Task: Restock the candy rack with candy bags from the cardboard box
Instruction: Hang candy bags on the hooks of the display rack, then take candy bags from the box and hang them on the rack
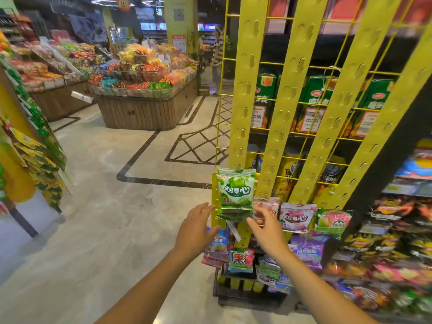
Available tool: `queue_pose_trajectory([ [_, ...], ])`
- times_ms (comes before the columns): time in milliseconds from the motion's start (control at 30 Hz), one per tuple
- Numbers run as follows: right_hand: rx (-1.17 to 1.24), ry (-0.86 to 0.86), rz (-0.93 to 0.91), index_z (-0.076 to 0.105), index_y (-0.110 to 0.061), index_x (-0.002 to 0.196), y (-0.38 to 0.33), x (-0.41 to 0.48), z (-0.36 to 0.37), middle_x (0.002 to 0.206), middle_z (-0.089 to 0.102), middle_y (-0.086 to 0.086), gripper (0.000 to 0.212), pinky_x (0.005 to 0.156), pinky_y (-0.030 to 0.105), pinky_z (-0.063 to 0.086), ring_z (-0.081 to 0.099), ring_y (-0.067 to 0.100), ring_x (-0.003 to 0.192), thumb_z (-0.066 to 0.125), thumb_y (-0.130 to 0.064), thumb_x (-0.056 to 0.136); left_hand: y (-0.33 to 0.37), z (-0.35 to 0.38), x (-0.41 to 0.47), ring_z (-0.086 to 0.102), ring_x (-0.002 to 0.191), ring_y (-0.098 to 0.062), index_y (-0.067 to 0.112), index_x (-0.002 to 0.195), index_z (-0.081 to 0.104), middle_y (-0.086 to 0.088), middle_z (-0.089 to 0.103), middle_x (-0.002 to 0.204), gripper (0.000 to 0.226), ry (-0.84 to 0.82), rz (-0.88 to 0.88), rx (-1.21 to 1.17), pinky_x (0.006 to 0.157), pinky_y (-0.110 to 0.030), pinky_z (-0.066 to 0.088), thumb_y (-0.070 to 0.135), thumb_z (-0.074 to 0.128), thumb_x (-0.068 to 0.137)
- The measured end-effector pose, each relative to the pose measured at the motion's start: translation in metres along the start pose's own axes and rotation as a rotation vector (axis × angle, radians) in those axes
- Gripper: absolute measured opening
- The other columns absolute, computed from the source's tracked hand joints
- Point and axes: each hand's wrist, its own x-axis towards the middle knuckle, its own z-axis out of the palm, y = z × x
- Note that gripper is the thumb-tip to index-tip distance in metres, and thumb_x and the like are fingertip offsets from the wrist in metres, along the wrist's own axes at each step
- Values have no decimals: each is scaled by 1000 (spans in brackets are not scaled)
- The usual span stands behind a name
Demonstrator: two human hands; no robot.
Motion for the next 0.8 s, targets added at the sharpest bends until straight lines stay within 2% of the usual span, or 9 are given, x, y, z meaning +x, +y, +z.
queue_pose_trajectory([
  [67, -80, 15, 5, 53, -22, 141, 2, -15, -6, 136, 51, -11, 47, 103, 33, 47, 52, 12, 125, 64, -41, 99, -1, 4, -7, 30, 154, -22, 33, 158, 38, 2, 35, 166, 69, -4, 67, 115, 120, -41, 36, 47, 68, 97],
  [200, -231, 46, 2, 53, -27, 139, 15, -52, -23, 145, 49, -8, 46, 107, 35, 42, 45, 16, 136, 62, -44, 97, 9, 18, -19, 25, 158, -28, 31, 160, 35, -2, 30, 170, 74, -51, 191, 238, 123, -45, 31, 52, 66, 96],
  [300, -332, 53, 60, 49, -25, 144, 36, -85, -39, 156, 40, -4, 53, 114, 39, 38, 36, 17, 145, 61, -46, 98, 24, 42, -30, 26, 157, -27, 30, 160, 35, -3, 30, 170, 76, -129, 257, 253, 124, -46, 33, 54, 65, 95],
  [400, -386, 66, 121, 47, -28, 147, 62, -121, -53, 157, 38, -5, 56, 114, 41, 37, 33, 18, 147, 61, -50, 96, 44, 73, -49, 23, 158, -27, 33, 161, 32, -1, 25, 171, 74, -226, 291, 234, 122, -52, 35, 55, 62, 97],
  [500, -391, 103, 193, 51, -27, 142, 95, -158, -65, 151, 44, -8, 56, 110, 38, 42, 37, 17, 143, 63, -52, 93, 69, 102, -71, 17, 160, -26, 32, 163, 27, -1, 20, 173, 73, -320, 358, 254, 125, -49, 30, 56, 55, 100],
  [633, -355, 138, 315, 52, -27, 142, 135, -209, -83, 149, 46, -7, 56, 111, 37, 42, 40, 17, 141, 64, -51, 92, 106, 141, -103, 12, 161, -26, 31, 164, 24, 0, 15, 174, 72, -427, 440, 261, 127, -47, 23, 56, 52, 102],
  [800, -318, 159, 459, 47, -32, 144, 188, -272, -119, 154, 40, -7, 58, 116, 40, 37, 33, 18, 147, 62, -53, 92, 158, 196, -139, 10, 161, -26, 35, 164, 20, 0, 14, 174, 72, -547, 532, 270, 129, -49, 20, 59, 49, 102],
])
